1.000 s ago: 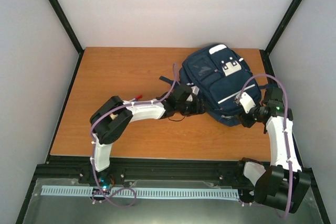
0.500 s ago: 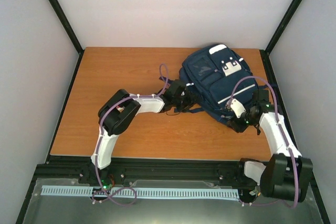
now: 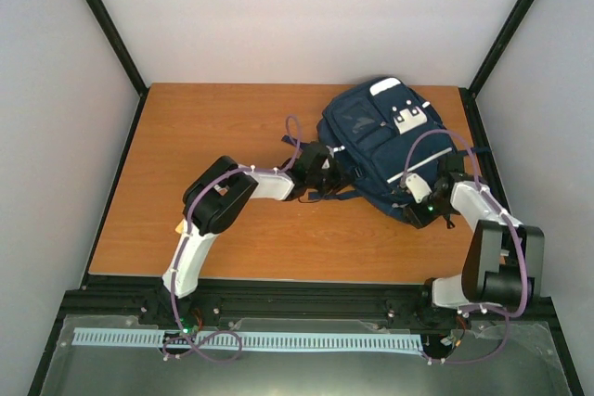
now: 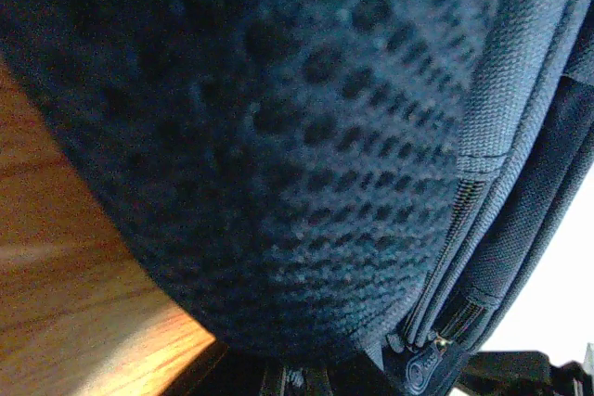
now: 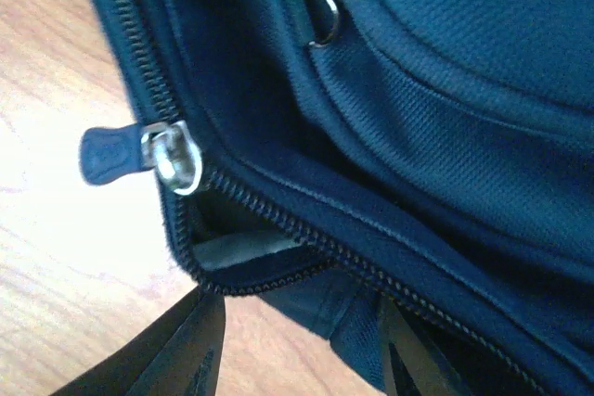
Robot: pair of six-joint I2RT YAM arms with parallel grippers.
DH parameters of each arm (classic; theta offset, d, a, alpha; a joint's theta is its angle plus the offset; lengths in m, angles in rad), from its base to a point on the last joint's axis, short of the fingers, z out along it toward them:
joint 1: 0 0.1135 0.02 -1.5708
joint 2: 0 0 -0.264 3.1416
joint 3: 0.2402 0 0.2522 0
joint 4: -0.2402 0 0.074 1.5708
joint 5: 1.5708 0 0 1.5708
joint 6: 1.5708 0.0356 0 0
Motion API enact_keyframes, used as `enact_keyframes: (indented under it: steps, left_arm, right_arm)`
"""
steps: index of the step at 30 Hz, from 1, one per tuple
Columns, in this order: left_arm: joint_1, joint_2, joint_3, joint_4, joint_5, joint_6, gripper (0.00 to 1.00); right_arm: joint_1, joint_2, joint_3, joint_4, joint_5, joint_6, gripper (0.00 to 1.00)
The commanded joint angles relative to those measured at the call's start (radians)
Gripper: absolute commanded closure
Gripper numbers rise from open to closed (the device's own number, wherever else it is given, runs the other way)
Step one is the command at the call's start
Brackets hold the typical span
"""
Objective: Pack the student bag
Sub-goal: Zip the student bag at the center of the board.
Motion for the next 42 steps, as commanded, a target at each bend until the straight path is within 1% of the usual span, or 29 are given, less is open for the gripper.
enact_keyframes:
  steps: [1,5,10,13,16,19,23,25,29,33,36,42]
  left_arm:
    - [0.009,-0.035,-0.061,0.079,-0.013,0.007,0.99]
    - [-0.009,-0.097,-0.184,0.171,-0.025,-0.031,0.99]
    - [-0.07,-0.151,-0.308,0.238,-0.091,-0.062,0.99]
    - [-0.116,-0.15,-0.346,0.284,-0.122,-0.096,0.99]
    - [-0.148,-0.134,-0.352,0.304,-0.14,-0.125,0.99]
    - [-0.165,-0.123,-0.348,0.315,-0.161,-0.149,0.99]
    - [-0.167,-0.116,-0.334,0.316,-0.169,-0.163,0.99]
    - [-0.167,-0.12,-0.329,0.311,-0.174,-0.158,0.99]
    - [-0.166,-0.137,-0.323,0.292,-0.194,-0.145,0.99]
    - [-0.17,-0.146,-0.303,0.271,-0.196,-0.119,0.99]
    - [-0.171,-0.155,-0.294,0.27,-0.195,-0.106,0.99]
    - [-0.174,-0.184,-0.295,0.246,-0.204,-0.087,0.99]
  right_arm:
    - [-0.001,0.092,0.039,0.123,0.086,0.037,0.54]
    - [-0.004,0.165,0.09,0.164,0.104,0.044,0.55]
    - [-0.005,0.23,0.174,0.194,0.08,0.069,0.55]
    - [-0.005,0.258,0.201,0.2,0.089,0.083,0.55]
    - [-0.006,0.234,0.188,0.198,0.128,0.106,0.53]
    - [-0.016,0.156,0.146,0.207,0.224,0.175,0.5]
    - [-0.017,0.028,0.137,0.125,0.289,0.211,0.45]
    - [-0.016,-0.037,0.14,0.075,0.278,0.217,0.44]
    - [0.002,-0.111,0.153,-0.038,0.189,0.223,0.44]
    - [0.067,-0.102,0.148,-0.103,0.082,0.209,0.46]
    - [0.121,-0.064,0.148,-0.092,0.089,0.221,0.46]
    - [0.186,0.012,0.193,-0.061,0.099,0.274,0.42]
